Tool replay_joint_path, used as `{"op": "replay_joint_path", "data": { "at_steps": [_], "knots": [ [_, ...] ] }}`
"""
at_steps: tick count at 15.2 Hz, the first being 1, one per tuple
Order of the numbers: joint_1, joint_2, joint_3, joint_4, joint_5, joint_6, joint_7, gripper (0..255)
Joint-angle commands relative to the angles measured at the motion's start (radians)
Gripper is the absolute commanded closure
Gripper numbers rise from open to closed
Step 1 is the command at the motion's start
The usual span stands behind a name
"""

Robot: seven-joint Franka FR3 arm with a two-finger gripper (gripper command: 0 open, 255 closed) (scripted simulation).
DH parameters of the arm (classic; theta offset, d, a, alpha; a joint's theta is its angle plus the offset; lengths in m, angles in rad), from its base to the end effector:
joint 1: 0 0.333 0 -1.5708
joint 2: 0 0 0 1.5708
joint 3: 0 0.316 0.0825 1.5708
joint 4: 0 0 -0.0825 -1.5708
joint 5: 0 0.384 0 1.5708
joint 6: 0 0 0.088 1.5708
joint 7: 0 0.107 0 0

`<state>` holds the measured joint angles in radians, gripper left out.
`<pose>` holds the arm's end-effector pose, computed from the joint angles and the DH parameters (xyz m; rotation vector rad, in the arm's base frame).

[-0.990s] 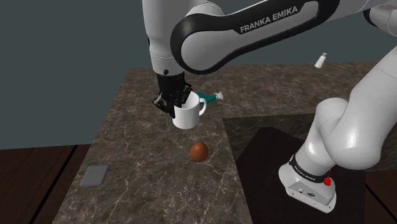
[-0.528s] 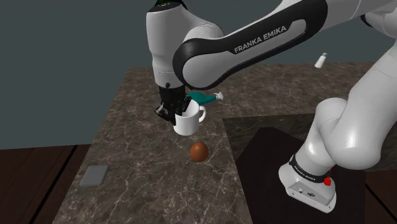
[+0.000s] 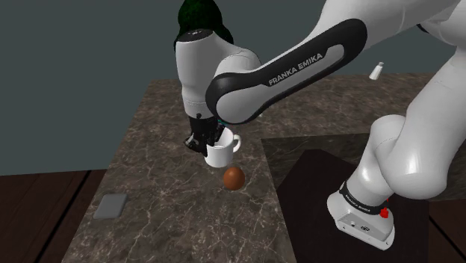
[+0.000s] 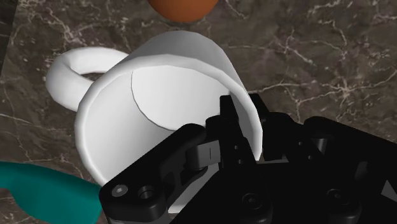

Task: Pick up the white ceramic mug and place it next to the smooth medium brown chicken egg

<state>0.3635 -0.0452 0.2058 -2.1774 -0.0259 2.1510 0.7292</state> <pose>0.4443 0.2838 0.4120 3.1189 -0.2281 0.0515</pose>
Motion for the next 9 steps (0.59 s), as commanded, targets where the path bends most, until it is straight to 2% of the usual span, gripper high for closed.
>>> {"op": "replay_joint_path", "data": {
  "at_steps": [1, 9],
  "knots": [
    [0.000, 0.011, 0.000, -0.016, -0.003, 0.028, 0.002, 255],
    [0.000, 0.067, 0.001, -0.067, -0.021, 0.133, 0.017, 255]
  ]
}}
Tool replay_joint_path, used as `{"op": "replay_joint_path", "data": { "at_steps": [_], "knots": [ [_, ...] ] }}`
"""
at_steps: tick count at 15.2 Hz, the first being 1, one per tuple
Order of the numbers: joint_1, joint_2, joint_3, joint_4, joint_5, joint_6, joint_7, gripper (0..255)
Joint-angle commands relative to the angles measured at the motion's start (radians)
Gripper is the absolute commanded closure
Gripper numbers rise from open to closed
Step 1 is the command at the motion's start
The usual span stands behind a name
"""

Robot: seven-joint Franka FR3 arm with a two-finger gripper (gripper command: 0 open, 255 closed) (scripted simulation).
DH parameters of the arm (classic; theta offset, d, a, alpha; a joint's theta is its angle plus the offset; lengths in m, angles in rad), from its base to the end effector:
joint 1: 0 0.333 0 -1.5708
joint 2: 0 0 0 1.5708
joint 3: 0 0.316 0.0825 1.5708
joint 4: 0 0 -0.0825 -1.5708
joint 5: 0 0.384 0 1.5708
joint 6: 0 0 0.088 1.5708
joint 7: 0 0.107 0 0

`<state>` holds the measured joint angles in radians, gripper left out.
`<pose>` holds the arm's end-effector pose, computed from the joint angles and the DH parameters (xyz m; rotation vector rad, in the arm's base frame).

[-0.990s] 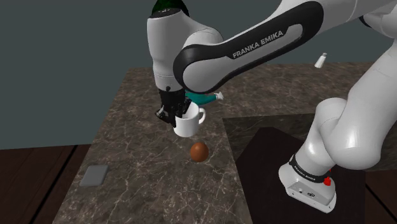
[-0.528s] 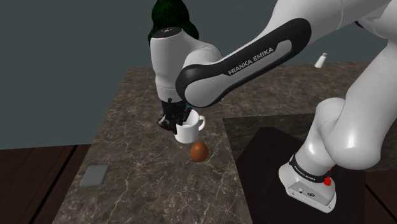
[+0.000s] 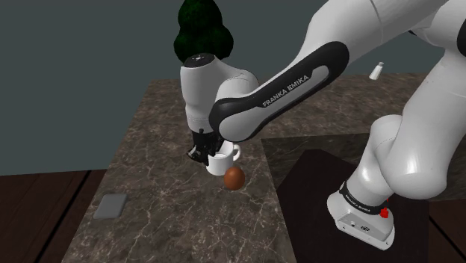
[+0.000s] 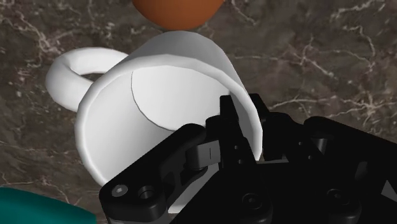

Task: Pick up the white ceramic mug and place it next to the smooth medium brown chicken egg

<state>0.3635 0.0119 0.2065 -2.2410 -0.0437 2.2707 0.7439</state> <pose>0.4437 0.2830 0.3647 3.1191 -0.2282 0.0522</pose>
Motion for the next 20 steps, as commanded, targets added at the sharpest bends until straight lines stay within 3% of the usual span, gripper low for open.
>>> {"op": "replay_joint_path", "data": {
  "at_steps": [1, 9, 10, 15, 20],
  "knots": [
    [0.000, 0.017, 0.000, -0.008, -0.005, 0.024, 0.004, 255],
    [0.000, 0.017, 0.000, -0.008, -0.005, 0.024, 0.004, 255],
    [0.000, 0.016, 0.000, -0.008, -0.005, 0.024, 0.004, 0],
    [0.000, 0.017, 0.000, -0.008, -0.005, 0.024, 0.004, 0],
    [0.001, -0.053, 0.001, 0.049, 0.016, -0.100, -0.011, 0]
  ]
}}
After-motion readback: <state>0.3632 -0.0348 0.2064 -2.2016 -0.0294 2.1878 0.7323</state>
